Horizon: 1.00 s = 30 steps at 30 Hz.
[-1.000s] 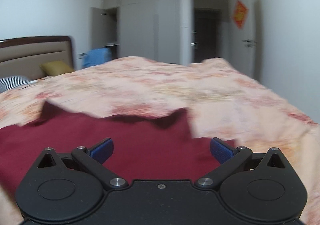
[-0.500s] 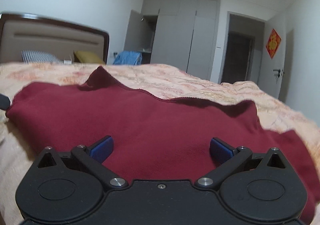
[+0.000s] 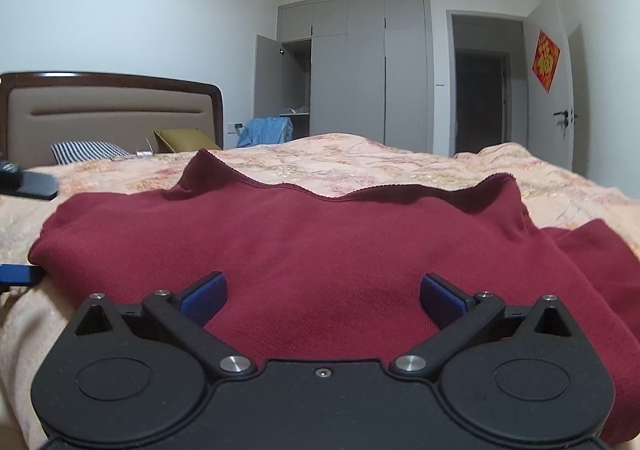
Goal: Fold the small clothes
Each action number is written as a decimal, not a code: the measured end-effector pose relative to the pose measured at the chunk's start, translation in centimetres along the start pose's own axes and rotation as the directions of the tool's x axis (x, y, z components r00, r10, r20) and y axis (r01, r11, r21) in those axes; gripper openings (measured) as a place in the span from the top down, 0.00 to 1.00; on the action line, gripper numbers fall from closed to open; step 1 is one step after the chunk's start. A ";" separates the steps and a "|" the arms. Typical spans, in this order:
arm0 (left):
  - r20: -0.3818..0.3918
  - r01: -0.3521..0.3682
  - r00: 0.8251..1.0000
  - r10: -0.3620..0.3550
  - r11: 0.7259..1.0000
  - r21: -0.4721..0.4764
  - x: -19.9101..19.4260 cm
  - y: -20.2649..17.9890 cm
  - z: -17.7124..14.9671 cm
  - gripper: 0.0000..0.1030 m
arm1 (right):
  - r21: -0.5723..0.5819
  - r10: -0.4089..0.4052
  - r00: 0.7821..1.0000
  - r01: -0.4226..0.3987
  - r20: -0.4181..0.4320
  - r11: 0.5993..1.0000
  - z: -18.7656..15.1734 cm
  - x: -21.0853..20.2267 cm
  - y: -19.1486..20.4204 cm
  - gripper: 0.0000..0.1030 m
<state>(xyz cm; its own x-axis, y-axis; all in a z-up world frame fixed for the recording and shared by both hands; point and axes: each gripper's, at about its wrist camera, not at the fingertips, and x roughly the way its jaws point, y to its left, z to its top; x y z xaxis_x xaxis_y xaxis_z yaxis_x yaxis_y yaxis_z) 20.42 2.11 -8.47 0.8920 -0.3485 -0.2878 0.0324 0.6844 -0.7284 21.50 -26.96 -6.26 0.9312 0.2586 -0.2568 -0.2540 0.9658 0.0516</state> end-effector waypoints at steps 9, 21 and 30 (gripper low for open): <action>0.086 -0.045 0.995 0.044 0.999 0.011 3.4 -0.8 0.1 0.06 | 0.030 0.024 1.000 -0.024 0.000 0.999 -0.1 -0.2 -0.4 0.00; 0.120 -0.092 0.989 0.092 0.996 -0.004 3.5 -0.7 0.6 0.14 | 0.030 0.023 1.000 -0.023 0.000 0.999 0.0 -0.2 -0.4 0.00; 0.143 -0.230 0.962 0.232 0.973 -0.033 4.3 -0.7 1.3 0.54 | 0.024 0.015 1.000 -0.015 0.000 1.000 0.1 -0.3 -0.2 0.00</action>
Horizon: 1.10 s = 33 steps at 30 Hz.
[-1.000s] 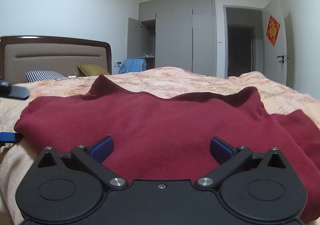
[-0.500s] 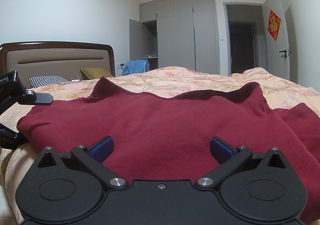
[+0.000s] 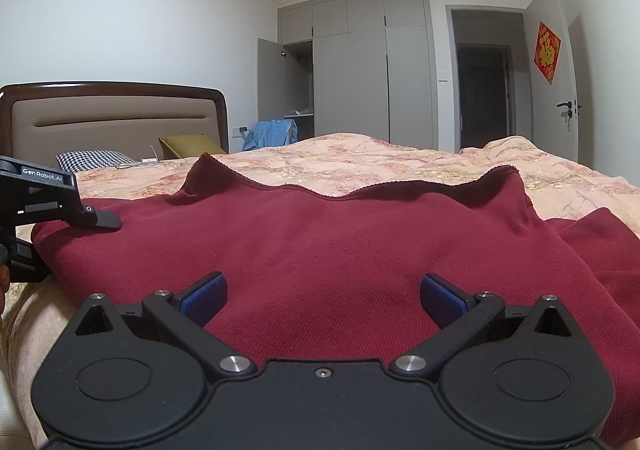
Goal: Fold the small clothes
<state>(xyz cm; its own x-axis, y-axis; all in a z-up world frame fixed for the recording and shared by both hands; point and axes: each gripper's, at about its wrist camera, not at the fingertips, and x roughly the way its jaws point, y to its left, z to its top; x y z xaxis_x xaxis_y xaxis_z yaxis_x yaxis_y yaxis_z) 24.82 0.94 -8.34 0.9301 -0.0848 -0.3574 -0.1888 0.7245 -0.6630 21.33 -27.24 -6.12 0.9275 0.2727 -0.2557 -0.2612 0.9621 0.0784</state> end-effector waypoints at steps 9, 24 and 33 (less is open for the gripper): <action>0.010 -0.021 1.000 0.019 0.988 0.152 -0.1 -2.8 1.0 0.81 | 0.007 -0.050 0.998 0.051 -0.041 0.999 0.9 -0.6 0.5 0.00; -0.089 0.259 0.958 -0.271 0.693 0.672 -1.0 -20.9 -2.1 0.85 | -0.008 -0.215 0.974 0.215 -0.071 0.977 0.9 -11.9 -5.7 0.00; -0.456 0.536 0.844 -0.281 0.443 0.719 0.5 -27.1 -13.5 0.85 | 0.032 -0.406 0.900 0.416 -0.156 0.909 -1.6 -16.7 -11.0 0.00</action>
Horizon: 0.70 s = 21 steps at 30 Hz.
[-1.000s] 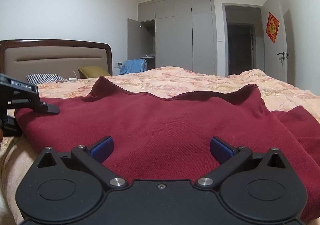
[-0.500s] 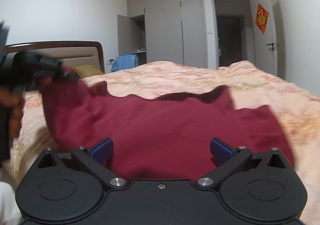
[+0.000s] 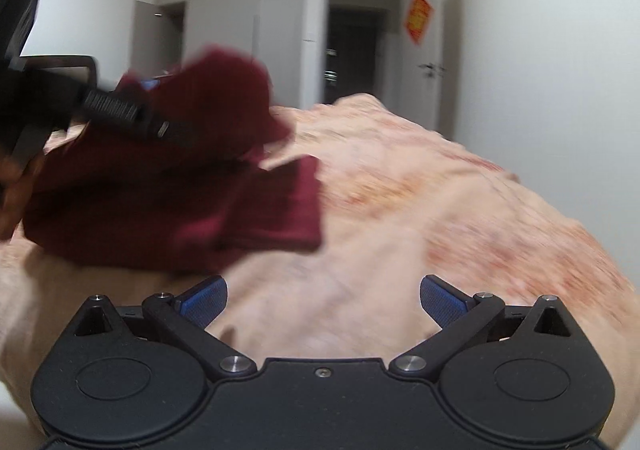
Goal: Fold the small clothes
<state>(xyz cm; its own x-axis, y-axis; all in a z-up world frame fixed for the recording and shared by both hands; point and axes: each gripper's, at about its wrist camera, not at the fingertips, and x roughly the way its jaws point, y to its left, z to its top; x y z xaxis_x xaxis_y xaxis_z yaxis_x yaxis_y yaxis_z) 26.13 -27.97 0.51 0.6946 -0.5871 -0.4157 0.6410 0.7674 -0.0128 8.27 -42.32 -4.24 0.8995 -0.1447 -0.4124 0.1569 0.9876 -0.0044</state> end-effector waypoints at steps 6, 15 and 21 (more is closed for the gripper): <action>-0.081 0.026 0.996 -0.033 0.996 -0.086 1.1 0.5 -2.5 0.77 | 0.046 -0.025 1.000 0.026 -0.018 0.999 -0.6 0.1 -1.3 0.00; -0.060 0.135 0.987 -0.147 0.975 -0.175 -1.1 2.4 -2.9 0.27 | 0.030 -0.044 0.999 0.044 -0.010 0.999 0.5 0.1 -0.1 0.01; 0.003 0.098 0.995 -0.102 0.945 -0.312 -4.5 4.4 -2.3 0.02 | 0.036 -0.035 0.999 0.035 0.003 0.999 1.3 -0.8 0.3 0.00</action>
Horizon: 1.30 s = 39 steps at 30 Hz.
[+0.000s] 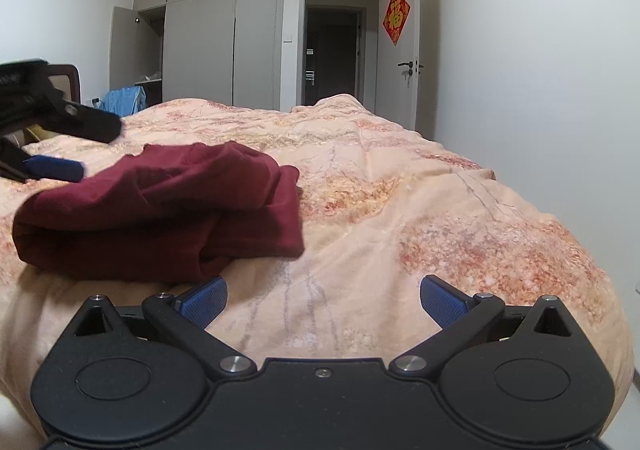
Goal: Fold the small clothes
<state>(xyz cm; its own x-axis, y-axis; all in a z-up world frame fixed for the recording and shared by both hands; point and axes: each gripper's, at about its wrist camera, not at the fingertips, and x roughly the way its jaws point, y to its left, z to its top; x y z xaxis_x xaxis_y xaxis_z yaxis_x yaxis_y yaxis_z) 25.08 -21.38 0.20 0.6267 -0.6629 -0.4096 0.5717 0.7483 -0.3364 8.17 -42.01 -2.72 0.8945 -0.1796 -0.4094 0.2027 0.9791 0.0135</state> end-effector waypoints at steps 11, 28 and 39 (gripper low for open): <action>-0.026 -0.314 0.948 0.316 0.924 -0.218 -4.9 5.4 -0.2 0.00 | 0.061 0.134 0.983 -0.142 0.122 0.988 3.8 -0.8 4.6 0.00; -0.160 -0.384 0.922 0.353 0.890 -0.248 -4.5 7.3 -4.0 0.00 | 0.114 0.062 0.992 -0.049 -0.111 0.992 -0.2 3.4 6.1 0.00; -0.136 -0.378 0.925 0.354 0.891 -0.252 -4.5 7.4 -4.6 0.00 | 0.075 0.038 0.998 -0.042 0.046 0.996 2.9 2.6 2.8 0.03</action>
<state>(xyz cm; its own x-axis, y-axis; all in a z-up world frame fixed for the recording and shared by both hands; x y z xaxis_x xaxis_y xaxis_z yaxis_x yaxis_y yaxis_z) 24.07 -12.75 -4.41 0.7105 -0.3454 -0.6131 0.1394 0.9231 -0.3585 12.22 -40.00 -1.09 0.9191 -0.1463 -0.3659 0.1945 0.9759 0.0985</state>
